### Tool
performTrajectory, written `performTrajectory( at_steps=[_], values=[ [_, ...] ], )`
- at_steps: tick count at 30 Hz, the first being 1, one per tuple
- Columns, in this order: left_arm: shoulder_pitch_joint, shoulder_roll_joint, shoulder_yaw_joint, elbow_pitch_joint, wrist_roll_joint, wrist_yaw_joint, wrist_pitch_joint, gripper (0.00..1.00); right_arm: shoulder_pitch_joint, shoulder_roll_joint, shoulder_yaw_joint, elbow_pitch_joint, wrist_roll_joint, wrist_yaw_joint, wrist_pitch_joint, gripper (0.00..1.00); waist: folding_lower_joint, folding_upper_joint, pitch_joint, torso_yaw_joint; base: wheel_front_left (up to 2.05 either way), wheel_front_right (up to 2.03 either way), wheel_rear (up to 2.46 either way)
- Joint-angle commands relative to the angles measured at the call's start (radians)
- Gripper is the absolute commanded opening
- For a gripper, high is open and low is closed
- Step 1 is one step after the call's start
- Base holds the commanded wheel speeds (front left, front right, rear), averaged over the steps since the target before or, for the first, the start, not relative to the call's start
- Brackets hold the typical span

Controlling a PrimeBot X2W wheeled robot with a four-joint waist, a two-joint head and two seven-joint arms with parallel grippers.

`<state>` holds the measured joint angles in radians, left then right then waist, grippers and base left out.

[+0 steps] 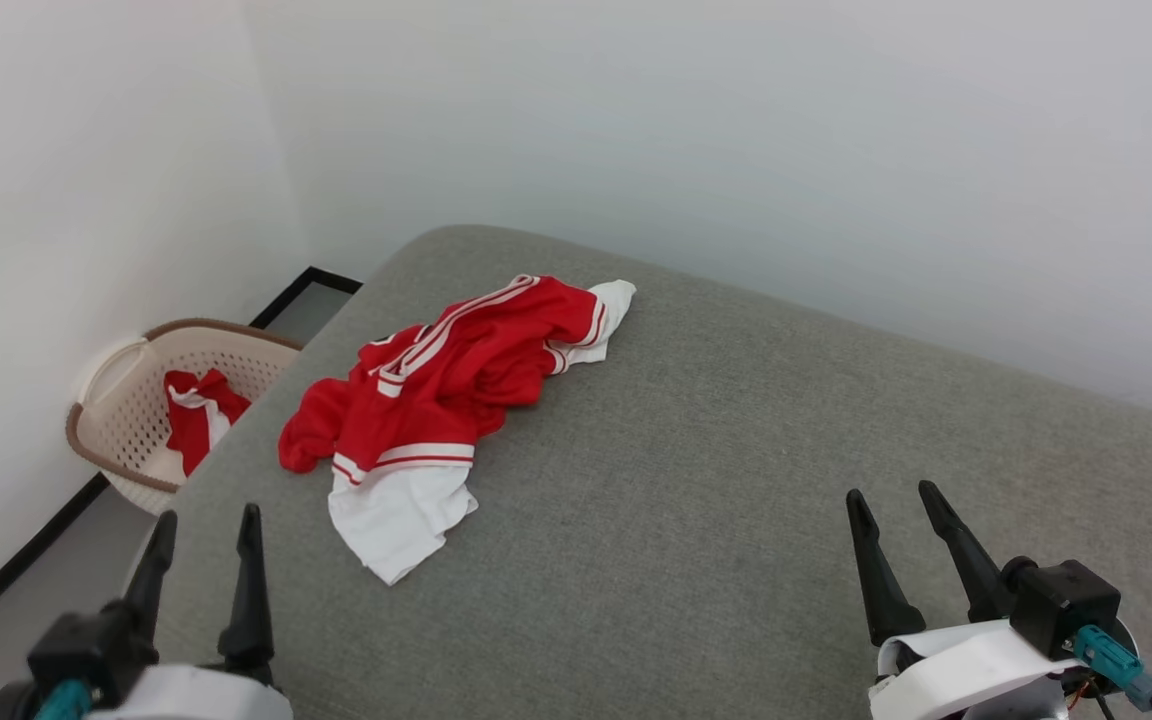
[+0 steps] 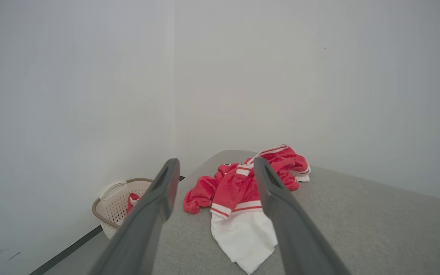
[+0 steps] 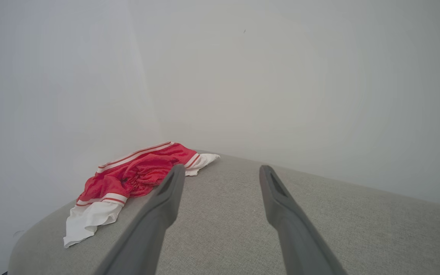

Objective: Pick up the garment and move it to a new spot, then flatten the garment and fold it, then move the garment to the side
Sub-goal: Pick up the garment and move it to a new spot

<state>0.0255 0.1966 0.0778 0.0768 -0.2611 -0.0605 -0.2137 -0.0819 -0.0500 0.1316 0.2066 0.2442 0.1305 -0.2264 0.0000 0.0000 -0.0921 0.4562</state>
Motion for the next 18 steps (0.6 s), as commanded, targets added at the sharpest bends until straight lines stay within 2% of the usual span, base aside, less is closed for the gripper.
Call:
performTrajectory(
  at_steps=[1,6,9,14,18],
  values=[
    [-0.018,0.006,-0.002,-0.006,-0.010,-0.004,0.013,1.00,-0.003,-0.001,-0.001,0.005,0.003,0.000,-0.004,1.00,0.0000,0.0000,0.002,0.005,0.00,0.00,0.00],
    [-0.101,0.050,-0.036,-0.006,-0.044,-0.038,0.109,1.00,0.032,0.000,-0.026,-0.001,-0.007,0.000,-0.005,1.00,0.0000,0.0000,0.004,-0.001,0.00,0.00,0.00],
    [-0.171,0.088,-0.043,-0.006,-0.078,-0.051,0.179,1.00,0.033,-0.007,-0.028,-0.025,-0.017,0.000,0.013,1.00,0.0000,0.0000,0.037,-0.036,0.00,0.00,0.00],
    [-0.315,0.155,-0.060,0.026,-0.166,-0.064,0.290,1.00,-0.003,-0.037,-0.033,-0.096,-0.036,0.000,0.053,1.00,0.0000,0.0000,0.158,-0.105,0.00,0.00,0.00],
    [-0.450,0.213,-0.084,0.106,-0.253,-0.069,0.379,1.00,-0.038,-0.065,-0.040,-0.148,-0.046,0.000,0.080,1.00,0.0000,0.0000,0.263,-0.154,0.00,0.00,0.00]
  ],
)
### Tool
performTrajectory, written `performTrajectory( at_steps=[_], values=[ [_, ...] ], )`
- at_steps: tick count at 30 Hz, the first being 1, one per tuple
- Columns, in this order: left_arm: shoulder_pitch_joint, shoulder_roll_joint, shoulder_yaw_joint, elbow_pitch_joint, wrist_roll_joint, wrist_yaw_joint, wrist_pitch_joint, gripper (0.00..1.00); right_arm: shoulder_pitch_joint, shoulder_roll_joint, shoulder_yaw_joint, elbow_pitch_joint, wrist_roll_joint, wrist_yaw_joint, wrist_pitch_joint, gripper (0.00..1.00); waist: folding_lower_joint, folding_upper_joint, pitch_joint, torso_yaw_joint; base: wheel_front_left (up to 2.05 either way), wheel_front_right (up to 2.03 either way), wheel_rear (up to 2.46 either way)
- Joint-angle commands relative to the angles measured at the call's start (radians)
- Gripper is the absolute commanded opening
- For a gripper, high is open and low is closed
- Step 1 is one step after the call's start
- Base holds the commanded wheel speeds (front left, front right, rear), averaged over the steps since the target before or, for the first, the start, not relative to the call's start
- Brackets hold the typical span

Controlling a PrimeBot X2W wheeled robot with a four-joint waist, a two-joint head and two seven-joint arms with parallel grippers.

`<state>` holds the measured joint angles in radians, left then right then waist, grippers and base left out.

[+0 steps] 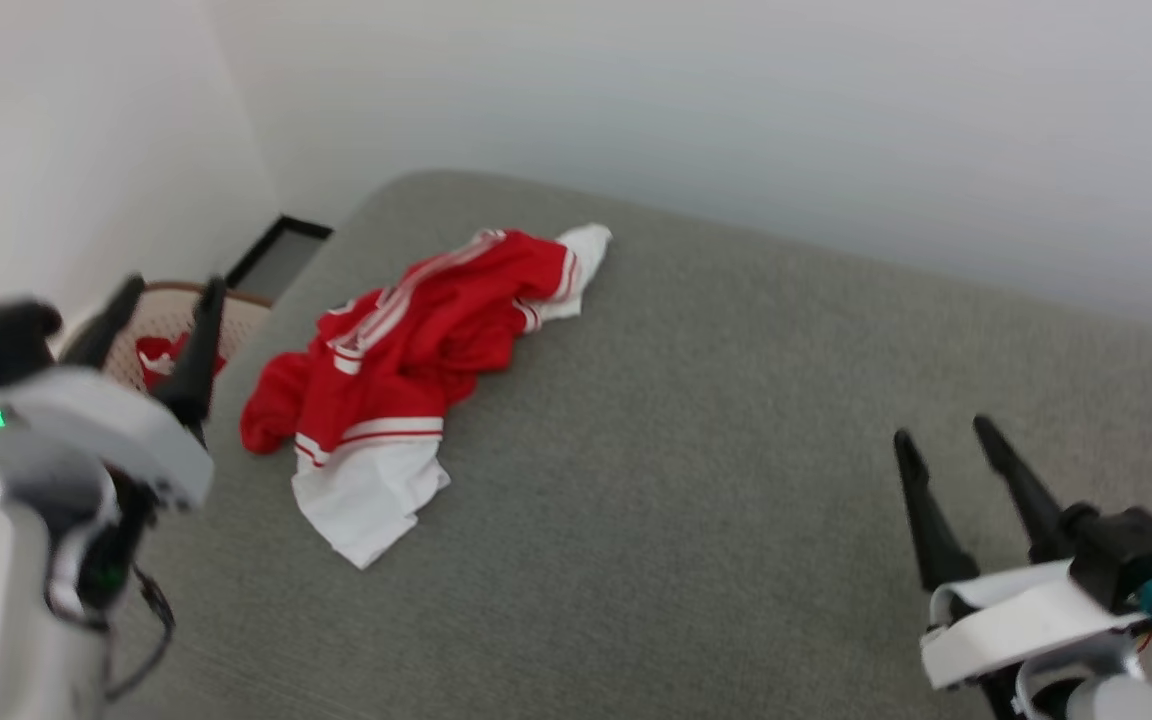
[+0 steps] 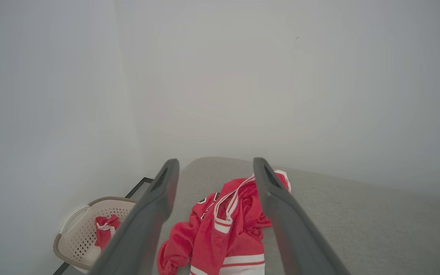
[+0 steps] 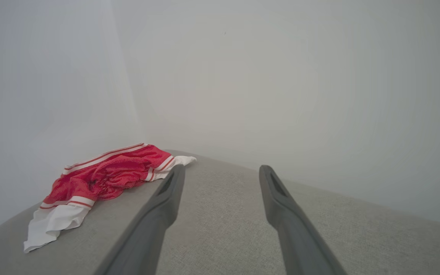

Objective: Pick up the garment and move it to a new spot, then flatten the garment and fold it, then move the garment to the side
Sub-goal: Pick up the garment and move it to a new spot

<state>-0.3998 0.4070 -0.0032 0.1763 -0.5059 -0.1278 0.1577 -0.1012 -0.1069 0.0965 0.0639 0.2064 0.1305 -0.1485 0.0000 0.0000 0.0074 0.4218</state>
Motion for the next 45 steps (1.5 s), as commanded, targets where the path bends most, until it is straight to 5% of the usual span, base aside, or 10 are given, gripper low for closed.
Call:
performTrajectory(
  at_steps=[1,9,19,27,34,35,36,37,45],
  values=[
    [-0.055,0.017,-0.016,0.026,-0.032,-0.003,0.030,1.00,-0.030,-0.013,-0.004,-0.019,-0.011,0.000,0.009,1.00,0.0000,0.0000,0.189,-0.131,0.00,0.00,0.00],
    [-0.283,0.124,-0.122,0.195,-0.216,-0.004,0.256,1.00,-0.101,-0.040,-0.008,-0.098,-0.019,0.000,0.040,1.00,0.0000,0.0000,0.365,-0.212,0.00,0.00,0.00],
    [-0.479,0.136,-0.165,0.459,-0.296,0.025,0.517,1.00,-0.155,-0.064,-0.007,-0.159,-0.025,0.000,0.057,1.00,0.0000,0.0000,0.501,-0.268,0.00,0.00,0.00],
    [-0.530,0.130,-0.197,0.600,-0.277,0.039,0.564,1.00,-0.176,-0.076,-0.011,-0.187,-0.022,0.000,0.069,1.00,0.0000,0.0000,0.548,-0.288,0.00,0.00,0.00],
    [-0.533,0.068,-0.235,0.729,-0.269,0.022,0.521,1.00,-0.176,-0.074,-0.018,-0.197,-0.026,0.000,0.078,1.00,0.0000,0.0000,0.554,-0.290,0.00,0.00,0.00],
    [-0.537,0.062,-0.234,0.743,-0.273,0.019,0.512,0.71,-0.174,-0.073,-0.019,-0.195,-0.028,0.000,0.080,1.00,0.0000,0.0000,0.550,-0.288,0.00,0.00,0.00],
    [-0.541,0.061,-0.239,0.754,-0.269,0.017,0.500,0.20,-0.172,-0.072,-0.021,-0.193,-0.028,0.000,0.080,1.00,0.0000,0.0000,0.544,-0.286,0.00,0.00,0.00],
    [-0.547,0.064,-0.240,0.764,-0.266,0.014,0.490,0.00,-0.169,-0.071,-0.023,-0.191,-0.028,0.000,0.080,1.00,0.0000,0.0000,0.538,-0.283,0.00,0.00,0.00],
    [-0.623,0.141,-0.245,0.748,-0.246,0.002,0.399,0.00,-0.139,-0.060,-0.036,-0.159,-0.015,0.000,0.063,1.00,0.0000,0.0000,0.449,-0.246,0.00,0.00,0.00]
  ],
)
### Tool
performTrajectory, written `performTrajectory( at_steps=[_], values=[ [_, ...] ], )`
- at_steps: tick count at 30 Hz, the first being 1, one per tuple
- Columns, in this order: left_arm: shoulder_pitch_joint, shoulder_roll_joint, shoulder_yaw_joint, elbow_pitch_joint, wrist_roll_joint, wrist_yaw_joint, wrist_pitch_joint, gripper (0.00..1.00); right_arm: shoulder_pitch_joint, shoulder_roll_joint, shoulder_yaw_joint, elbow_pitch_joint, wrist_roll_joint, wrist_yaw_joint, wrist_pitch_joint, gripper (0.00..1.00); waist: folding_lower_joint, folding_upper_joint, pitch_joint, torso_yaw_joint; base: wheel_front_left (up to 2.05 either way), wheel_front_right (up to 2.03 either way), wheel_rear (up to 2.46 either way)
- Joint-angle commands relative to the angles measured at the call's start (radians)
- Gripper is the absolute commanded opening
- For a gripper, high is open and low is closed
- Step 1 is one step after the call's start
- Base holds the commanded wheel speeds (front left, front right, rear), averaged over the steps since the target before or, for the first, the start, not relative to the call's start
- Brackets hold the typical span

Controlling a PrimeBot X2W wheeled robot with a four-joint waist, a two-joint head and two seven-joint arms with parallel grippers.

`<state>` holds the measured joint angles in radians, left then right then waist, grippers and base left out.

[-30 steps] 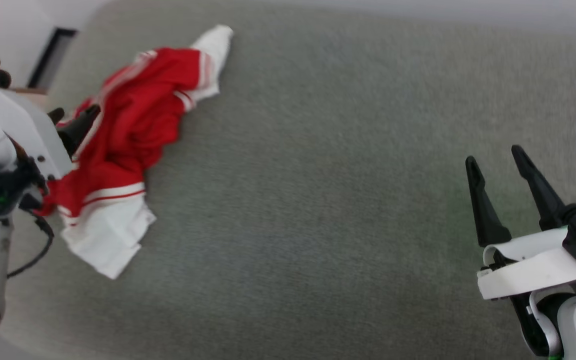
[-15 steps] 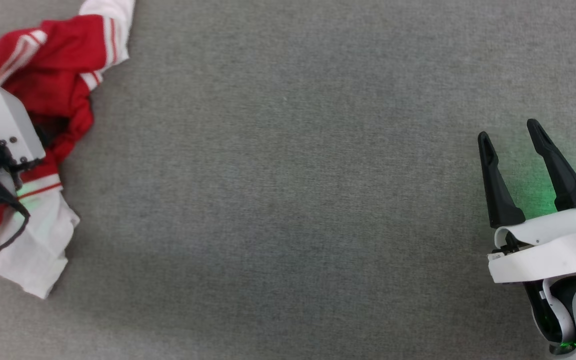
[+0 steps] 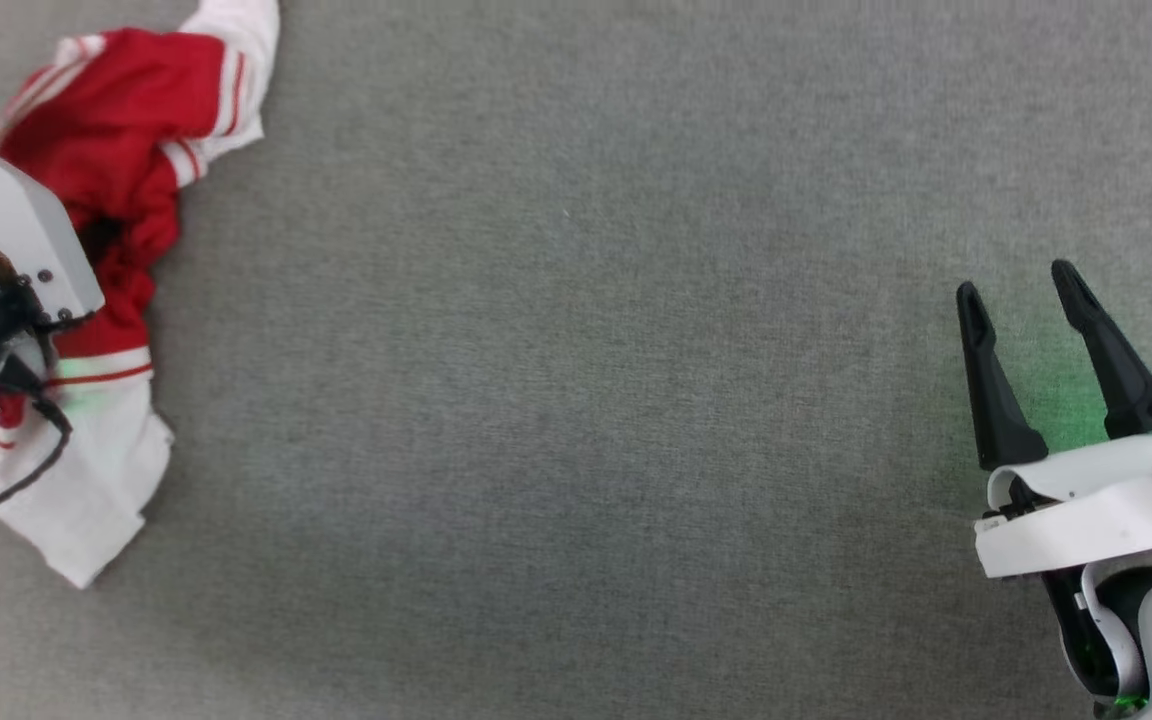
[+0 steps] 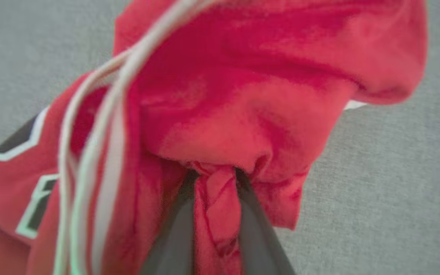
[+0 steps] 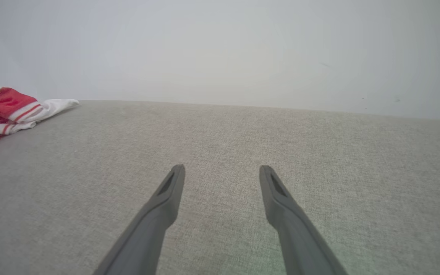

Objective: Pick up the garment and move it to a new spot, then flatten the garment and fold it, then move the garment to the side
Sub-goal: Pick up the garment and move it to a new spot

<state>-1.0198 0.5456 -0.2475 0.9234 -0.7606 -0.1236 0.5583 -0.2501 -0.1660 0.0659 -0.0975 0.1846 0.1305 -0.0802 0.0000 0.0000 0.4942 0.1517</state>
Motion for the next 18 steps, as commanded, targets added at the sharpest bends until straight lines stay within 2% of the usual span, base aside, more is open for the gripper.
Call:
performTrajectory(
  at_steps=[1,11,18],
  values=[
    [-0.013,0.016,-0.004,-0.009,0.011,-0.003,-0.015,0.00,0.017,0.001,-0.006,0.008,0.010,0.000,-0.007,1.00,0.0000,0.0000,-0.053,0.029,0.00,0.00,0.00],
    [-0.079,0.090,-0.055,-0.175,0.056,-0.007,-0.126,0.00,0.087,0.036,-0.010,0.064,0.026,0.000,-0.038,1.00,0.0000,0.0000,-0.220,0.075,0.00,0.00,0.00],
    [-0.092,0.128,-0.110,-0.334,0.063,-0.008,-0.105,0.00,0.125,0.053,-0.017,0.095,0.042,0.000,-0.066,1.00,0.0000,0.0000,-0.322,0.083,0.00,0.00,0.00]
  ],
)
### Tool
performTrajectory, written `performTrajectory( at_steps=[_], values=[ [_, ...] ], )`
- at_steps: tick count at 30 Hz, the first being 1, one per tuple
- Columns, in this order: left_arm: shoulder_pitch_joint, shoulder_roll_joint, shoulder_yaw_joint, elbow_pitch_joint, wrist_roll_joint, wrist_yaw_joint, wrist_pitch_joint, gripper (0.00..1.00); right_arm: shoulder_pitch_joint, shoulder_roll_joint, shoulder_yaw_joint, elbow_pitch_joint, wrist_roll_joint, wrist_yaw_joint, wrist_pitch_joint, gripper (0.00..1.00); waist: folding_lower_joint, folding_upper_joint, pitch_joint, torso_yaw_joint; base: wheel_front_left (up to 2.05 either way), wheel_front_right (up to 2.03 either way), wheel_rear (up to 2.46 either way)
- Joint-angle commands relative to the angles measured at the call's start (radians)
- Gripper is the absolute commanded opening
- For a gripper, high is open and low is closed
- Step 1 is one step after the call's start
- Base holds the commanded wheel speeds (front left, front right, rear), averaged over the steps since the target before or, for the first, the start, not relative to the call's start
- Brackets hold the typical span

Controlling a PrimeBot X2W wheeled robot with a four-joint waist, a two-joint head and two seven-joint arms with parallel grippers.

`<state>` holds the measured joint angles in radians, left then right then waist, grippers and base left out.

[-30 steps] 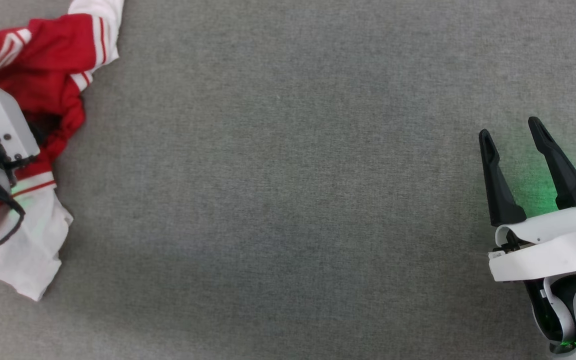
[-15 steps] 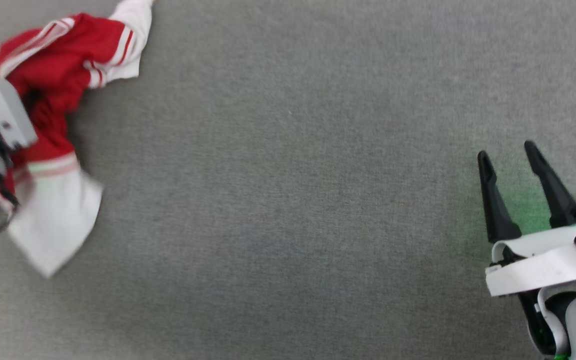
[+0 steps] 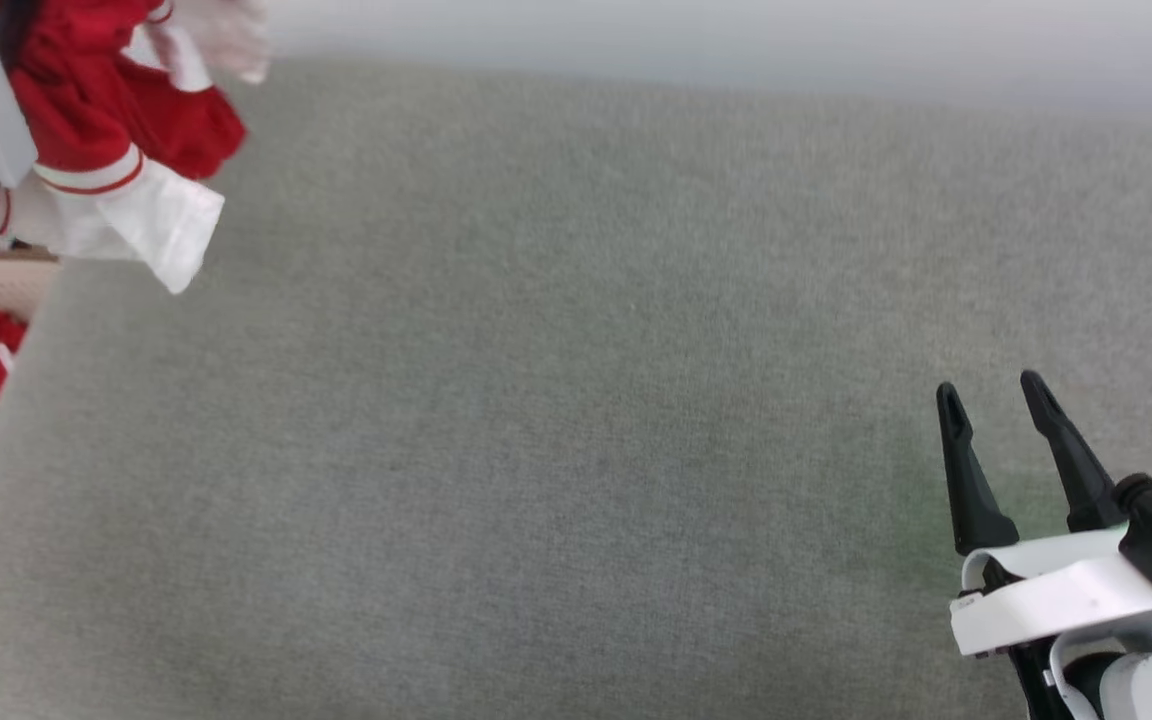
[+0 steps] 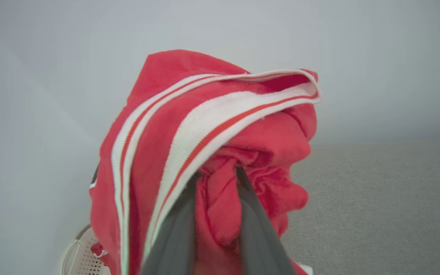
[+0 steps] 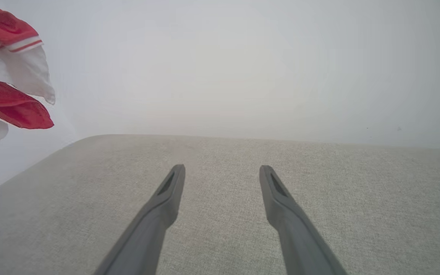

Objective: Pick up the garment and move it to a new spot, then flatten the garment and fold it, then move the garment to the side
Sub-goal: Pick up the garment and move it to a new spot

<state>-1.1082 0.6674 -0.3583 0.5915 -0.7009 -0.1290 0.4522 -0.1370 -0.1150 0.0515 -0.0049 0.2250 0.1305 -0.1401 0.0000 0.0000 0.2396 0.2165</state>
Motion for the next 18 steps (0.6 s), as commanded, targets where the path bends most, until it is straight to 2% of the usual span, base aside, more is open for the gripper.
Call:
performTrajectory(
  at_steps=[1,7,18],
  values=[
    [0.002,0.009,-0.002,-0.025,-0.001,-0.002,0.012,0.00,0.015,0.004,-0.006,0.008,0.003,0.000,-0.009,1.00,0.0000,0.0000,-0.082,0.016,0.00,0.00,0.00],
    [0.054,0.023,-0.008,-0.177,-0.046,0.019,0.105,0.00,0.035,0.018,-0.030,0.026,0.007,0.000,-0.025,1.00,0.0000,0.0000,-0.143,-0.030,0.00,0.00,0.00],
    [0.181,0.013,-0.028,-0.520,-0.079,0.164,0.253,0.00,0.042,0.018,-0.143,0.036,-0.025,0.000,-0.038,1.00,0.0000,0.0000,-0.140,-0.204,0.00,0.00,0.00]
  ],
)
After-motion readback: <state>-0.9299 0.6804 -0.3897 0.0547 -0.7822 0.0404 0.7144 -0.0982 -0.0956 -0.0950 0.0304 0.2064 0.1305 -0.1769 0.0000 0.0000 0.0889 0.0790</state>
